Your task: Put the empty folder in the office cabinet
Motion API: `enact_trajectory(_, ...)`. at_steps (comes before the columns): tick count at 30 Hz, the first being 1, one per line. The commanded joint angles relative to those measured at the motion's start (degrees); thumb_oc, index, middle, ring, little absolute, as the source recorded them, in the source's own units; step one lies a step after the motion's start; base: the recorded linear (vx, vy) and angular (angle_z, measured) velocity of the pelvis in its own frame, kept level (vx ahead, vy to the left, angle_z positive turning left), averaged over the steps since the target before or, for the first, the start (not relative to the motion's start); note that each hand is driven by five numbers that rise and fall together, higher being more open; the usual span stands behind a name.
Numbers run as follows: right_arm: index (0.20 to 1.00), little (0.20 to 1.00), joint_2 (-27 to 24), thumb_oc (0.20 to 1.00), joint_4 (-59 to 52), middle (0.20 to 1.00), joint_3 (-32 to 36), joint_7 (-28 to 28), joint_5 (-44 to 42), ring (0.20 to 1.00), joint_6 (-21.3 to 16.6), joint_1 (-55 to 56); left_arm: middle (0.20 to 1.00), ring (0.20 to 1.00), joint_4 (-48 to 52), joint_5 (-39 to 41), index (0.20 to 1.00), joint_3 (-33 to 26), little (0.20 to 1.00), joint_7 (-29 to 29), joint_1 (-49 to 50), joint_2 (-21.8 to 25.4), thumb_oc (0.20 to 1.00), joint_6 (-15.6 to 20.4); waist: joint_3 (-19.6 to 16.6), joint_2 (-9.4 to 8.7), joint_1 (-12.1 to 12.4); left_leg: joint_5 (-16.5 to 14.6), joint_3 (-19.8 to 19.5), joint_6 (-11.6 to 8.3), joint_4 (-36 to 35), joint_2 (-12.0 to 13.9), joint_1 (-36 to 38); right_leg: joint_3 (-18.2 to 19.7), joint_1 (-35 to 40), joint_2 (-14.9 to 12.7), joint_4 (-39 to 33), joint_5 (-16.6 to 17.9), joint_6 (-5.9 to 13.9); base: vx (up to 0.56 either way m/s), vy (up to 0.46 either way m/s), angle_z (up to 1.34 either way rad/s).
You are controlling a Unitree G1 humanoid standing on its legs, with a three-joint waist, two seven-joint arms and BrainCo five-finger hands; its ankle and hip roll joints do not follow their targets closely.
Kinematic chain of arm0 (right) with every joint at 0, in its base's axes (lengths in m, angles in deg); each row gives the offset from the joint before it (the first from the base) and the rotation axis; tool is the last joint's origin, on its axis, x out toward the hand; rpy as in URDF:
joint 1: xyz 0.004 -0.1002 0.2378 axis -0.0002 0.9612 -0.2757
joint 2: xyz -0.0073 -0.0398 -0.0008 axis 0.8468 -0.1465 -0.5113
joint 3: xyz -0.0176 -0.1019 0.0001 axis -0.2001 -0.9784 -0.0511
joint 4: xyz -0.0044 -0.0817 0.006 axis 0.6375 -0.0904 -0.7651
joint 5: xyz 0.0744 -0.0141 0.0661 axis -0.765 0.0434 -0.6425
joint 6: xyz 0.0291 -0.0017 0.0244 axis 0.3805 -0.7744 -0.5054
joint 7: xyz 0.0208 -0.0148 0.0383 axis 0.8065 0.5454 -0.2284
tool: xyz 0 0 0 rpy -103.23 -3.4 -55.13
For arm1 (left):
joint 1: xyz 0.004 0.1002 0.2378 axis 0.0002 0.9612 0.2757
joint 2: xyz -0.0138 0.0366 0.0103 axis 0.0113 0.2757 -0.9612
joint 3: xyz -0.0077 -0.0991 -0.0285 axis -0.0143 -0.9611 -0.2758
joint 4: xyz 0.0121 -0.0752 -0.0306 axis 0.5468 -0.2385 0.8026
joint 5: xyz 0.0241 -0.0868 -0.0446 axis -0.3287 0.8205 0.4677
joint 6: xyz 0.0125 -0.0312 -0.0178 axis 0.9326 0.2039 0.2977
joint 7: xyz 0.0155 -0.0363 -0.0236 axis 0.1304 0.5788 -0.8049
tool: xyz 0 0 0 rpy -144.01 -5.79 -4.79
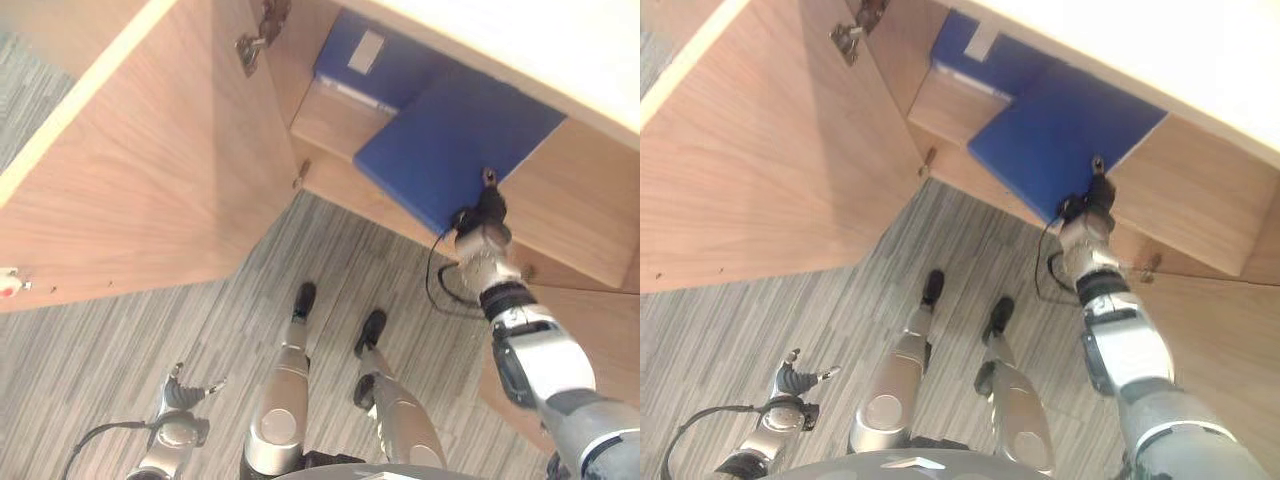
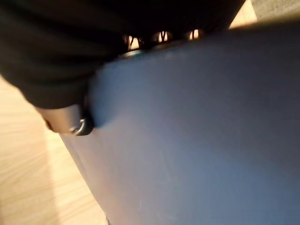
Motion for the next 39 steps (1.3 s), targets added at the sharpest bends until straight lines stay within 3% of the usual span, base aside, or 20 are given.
enact_trajectory(1, 0.2, 0.2, -4.6, 0.2, 1.8, 0.2, 1.0, -1.8, -2.6, 0.2, -4.2, -5.3, 1.0, 1.0, 0.3, -1.0, 1.0, 2.7, 1.0, 1.6, -0.3, 3.7, 1.0, 0.8, 0.4, 0.28, 1.9, -5.0, -3.2, -1.64, -1.0, 2.4, -0.7, -2.2, -1.2, -2.7, -0.1, -2.7, 5.06, -0.05, -0.001, 0.09)
enact_trajectory(12, 0.2, 0.2, -5.1, 0.2, 10.4, 0.2, 6.9, -6.7, -9.1, 0.2, -7.4, -12.2, 1.0, 1.0, 0.3, -2.4, 1.0, 6.5, 1.0, 3.6, -1.7, 3.9, 1.0, 0.9, 1.1, 2.2, 3.5, -4.6, -4.2, -2.21, -1.0, 1.9, -5.3, -3.7, -4.9, -2.8, -0.1, -2.7, 5.43, -0.01, 0.006, 0.08)
enact_trajectory(22, 0.2, 0.2, -12.8, 0.2, 11.3, 0.2, 7.9, -11.2, -9.3, 0.2, -9.7, -18.2, 1.0, 1.0, 1.6, -4.7, 1.0, 8.6, 1.0, 5.1, -2.6, 4.2, 1.0, 1.3, 0.2, 3.17, 4.4, -4.8, -4.7, -2.54, -1.0, 0.7, -7.1, -4.5, -6.3, -3.6, -0.1, -2.6, 6.03, 0.01, 0.004, 0.04)
enact_trajectory(30, 0.2, 0.2, -14.6, 0.2, 10.1, 0.2, 13.4, -17.8, -13.2, 0.2, -14.7, -19.3, 1.0, 1.0, 1.4, -5.4, 1.0, 9.1, 1.0, 6.9, -3.8, 3.8, 1.0, 0.3, -0.9, 3.19, 3.8, -5.5, -5.0, -2.37, -1.0, 0.1, -7.1, -4.0, -6.4, -3.7, -0.1, -2.9, 6.19, 0.02, 0.008, 0.05)
enact_trajectory(36, 0.2, 0.2, -14.9, 0.2, 7.7, 0.2, 16.0, -23.5, -12.2, 0.2, -18.0, -18.8, 1.0, 1.0, 0.9, -5.8, 1.0, 9.1, 1.0, 8.3, -4.1, 3.1, 1.0, -0.3, -1.1, 3.32, 3.4, -5.6, -4.9, -2.32, -1.0, -0.2, -7.6, -3.9, -7.0, -3.9, -0.1, -2.8, 6.33, 0.0, 0.002, 0.01)
enact_trajectory(37, 0.2, 0.2, -13.8, 0.2, 4.9, 0.2, 17.3, -27.7, -9.2, 0.2, -19.6, -17.4, 1.0, 1.0, 0.4, -6.2, 1.0, 9.5, 1.0, 9.2, -4.5, 2.1, 1.0, -0.5, -1.1, 3.4, 3.0, -5.6, -5.1, -2.19, -1.0, -0.4, -8.0, -3.9, -7.4, -4.0, -0.1, -2.8, 6.28, 0.0, 0.0, 0.0)
enact_trajectory(39, 0.2, 0.2, -12.8, 0.2, 3.7, 0.2, 18.1, -29.9, -7.6, 0.2, -20.3, -16.5, 1.0, 1.0, 0.1, -6.3, 1.0, 9.7, 1.0, 9.5, -4.6, 1.8, 1.0, -0.5, -1.3, 3.41, 2.8, -5.6, -5.2, -2.14, -1.0, -0.4, -8.0, -3.8, -7.5, -4.0, -0.1, -2.8, 6.26, 0.0, 0.0, 0.0)
